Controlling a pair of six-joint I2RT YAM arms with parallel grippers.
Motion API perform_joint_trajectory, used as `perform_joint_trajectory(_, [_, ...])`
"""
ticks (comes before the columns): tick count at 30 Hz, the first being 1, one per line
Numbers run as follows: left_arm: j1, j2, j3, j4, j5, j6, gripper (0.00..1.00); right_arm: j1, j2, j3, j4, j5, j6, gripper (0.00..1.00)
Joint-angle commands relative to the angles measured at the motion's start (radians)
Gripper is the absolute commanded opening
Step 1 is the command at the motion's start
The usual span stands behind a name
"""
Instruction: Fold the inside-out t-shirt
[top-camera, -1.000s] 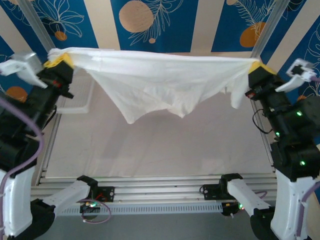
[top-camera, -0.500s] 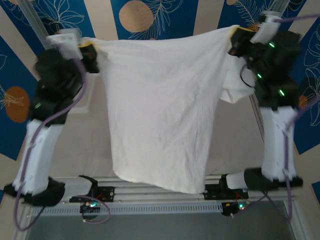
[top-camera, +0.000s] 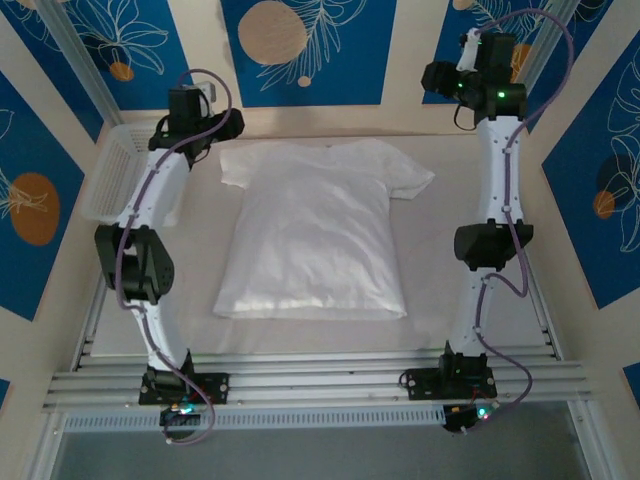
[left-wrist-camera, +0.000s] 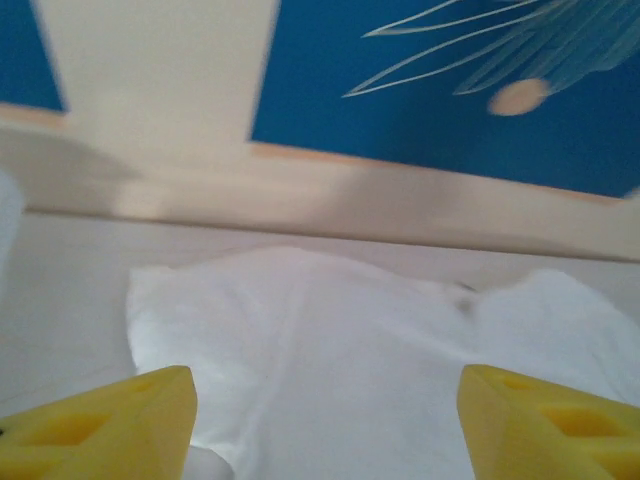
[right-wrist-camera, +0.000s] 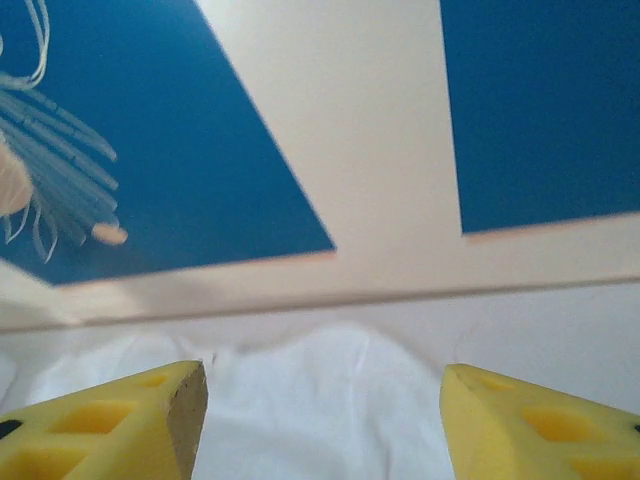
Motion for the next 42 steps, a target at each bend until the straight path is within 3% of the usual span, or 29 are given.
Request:
perform_joint_trajectory(1, [-0.018, -0.227, -0.074, 0.143, 0.284, 0.014, 0.72, -0.02, -0.101, 0.009, -0.209, -0.198, -0.085, 0.63])
perform_joint_trajectory(5, [-0.119, -0.475, -0.29, 0.162, 0.365, 0.138, 0.74, -0.001, -0.28, -0.259, -0.272, -0.201, -0.074, 0.63])
perform_joint_trajectory(7, [-0.206, -0.6, -0.411, 0.164, 0.37, 0.28, 0.82, 0.026, -0.386, -0.445, -0.279, -0.194, -0.025, 0.63])
perform_joint_trajectory(9, [-0.321, -0.718, -0.506, 0.092, 0.363, 0.495, 0.9, 0.076, -0.555, -0.756, -0.183, -0.193, 0.046, 0.63])
perform_joint_trajectory(12, [-0.442, -0.815, -0.561, -0.087, 0.358, 0.684, 0.91, 0.171, -0.832, -1.253, 0.071, -0.181, 0.205, 0.63])
perform_joint_trajectory(15, [-0.506, -0.886, -0.628, -0.189, 0.331, 0.74, 0.9, 0.241, -1.033, -1.609, 0.213, -0.157, 0.412, 0.62])
perform_joint_trajectory(21, [-0.638, -1.02, -0.853, -0.24, 0.252, 0.884, 0.91, 0.318, -1.243, -2.037, 0.287, -0.109, 0.72, 0.6])
perform_joint_trajectory(28, [-0.695, -0.997, -0.959, -0.233, 0.189, 0.888, 0.9, 0.361, -1.242, -2.248, 0.457, -0.125, 0.882, 0.61])
perform_joint_trajectory(35, [-0.701, -0.94, -0.981, -0.182, 0.174, 0.879, 0.91, 0.369, -1.069, -2.248, 0.575, -0.136, 0.879, 0.61])
perform_joint_trajectory(42, [-0.703, -0.952, -1.016, -0.127, 0.154, 0.856, 0.92, 0.352, -1.004, -2.238, 0.578, -0.064, 0.838, 0.58])
